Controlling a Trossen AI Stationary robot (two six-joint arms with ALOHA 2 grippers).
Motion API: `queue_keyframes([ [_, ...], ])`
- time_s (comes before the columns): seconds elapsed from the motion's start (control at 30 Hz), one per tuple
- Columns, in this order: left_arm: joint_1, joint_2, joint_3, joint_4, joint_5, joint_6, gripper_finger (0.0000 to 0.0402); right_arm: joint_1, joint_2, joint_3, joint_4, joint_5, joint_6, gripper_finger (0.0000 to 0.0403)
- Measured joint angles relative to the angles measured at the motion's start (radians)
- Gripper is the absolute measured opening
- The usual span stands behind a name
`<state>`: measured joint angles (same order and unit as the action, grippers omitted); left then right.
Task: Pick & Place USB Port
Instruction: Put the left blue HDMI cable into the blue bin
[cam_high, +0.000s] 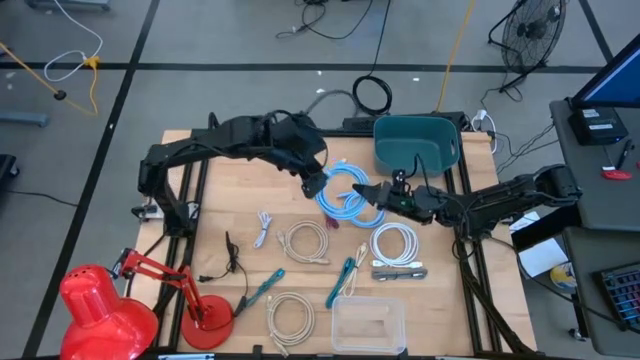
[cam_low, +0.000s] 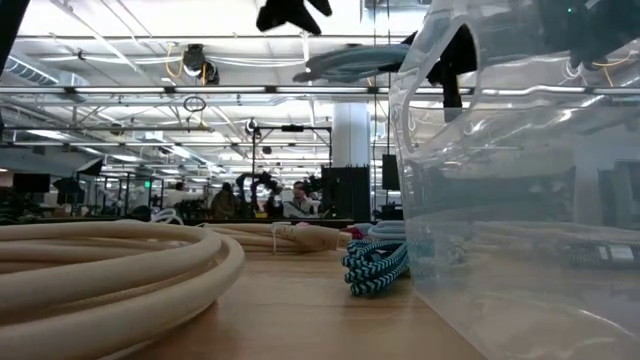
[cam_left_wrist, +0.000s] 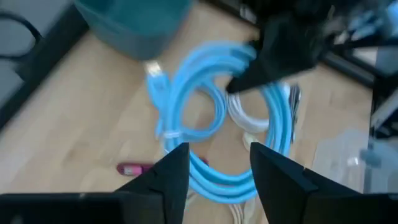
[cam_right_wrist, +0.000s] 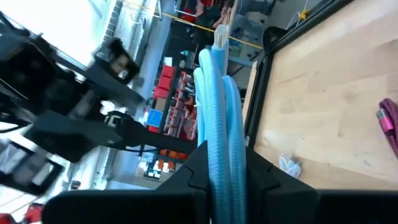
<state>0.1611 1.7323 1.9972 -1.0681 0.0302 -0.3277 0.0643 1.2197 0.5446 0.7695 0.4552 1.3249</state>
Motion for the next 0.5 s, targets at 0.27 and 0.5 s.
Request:
queue_keyframes([
  [0.27, -0.026, -0.164, 0.002, -0.052, -0.133, -0.027, 0.0158, -0.081, -0.113, 0.001, -0.064, 0.193, -0.065, 0.0026],
  [0.5, -0.111, -0.234, 0.002, -0.097, -0.249, -0.072, 0.0139, -0.233, -0.306, 0.001, -0.377, 0.409, -0.113, 0.0026],
])
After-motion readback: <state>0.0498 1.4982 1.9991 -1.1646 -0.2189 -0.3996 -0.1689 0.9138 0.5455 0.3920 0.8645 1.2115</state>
